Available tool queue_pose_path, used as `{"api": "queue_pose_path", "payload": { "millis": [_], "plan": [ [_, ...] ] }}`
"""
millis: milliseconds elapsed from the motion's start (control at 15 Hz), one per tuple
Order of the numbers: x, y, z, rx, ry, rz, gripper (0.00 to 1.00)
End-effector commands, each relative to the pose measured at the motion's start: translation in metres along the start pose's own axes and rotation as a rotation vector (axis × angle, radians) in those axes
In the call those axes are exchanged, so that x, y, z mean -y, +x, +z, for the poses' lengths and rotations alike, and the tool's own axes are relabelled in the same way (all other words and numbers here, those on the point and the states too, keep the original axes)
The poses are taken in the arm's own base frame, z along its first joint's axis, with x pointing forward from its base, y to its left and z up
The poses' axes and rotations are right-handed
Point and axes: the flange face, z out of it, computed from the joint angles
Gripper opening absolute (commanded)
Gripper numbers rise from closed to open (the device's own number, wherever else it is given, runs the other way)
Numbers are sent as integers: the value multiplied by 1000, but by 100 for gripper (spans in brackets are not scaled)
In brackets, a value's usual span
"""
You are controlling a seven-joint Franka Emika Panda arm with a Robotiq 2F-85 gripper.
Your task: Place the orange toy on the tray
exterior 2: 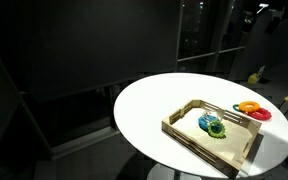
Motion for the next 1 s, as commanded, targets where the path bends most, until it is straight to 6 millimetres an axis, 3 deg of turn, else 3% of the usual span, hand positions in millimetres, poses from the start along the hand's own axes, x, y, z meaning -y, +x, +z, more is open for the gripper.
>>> {"api": "queue_pose_path", "payload": {
  "millis": [0, 533, 933],
  "plan": [
    [-33, 12, 17, 31, -38, 24, 100],
    [-80, 21, 80, 99, -123, -76, 100],
    [-82, 21, 95, 127, -141, -69, 100]
  ]
}}
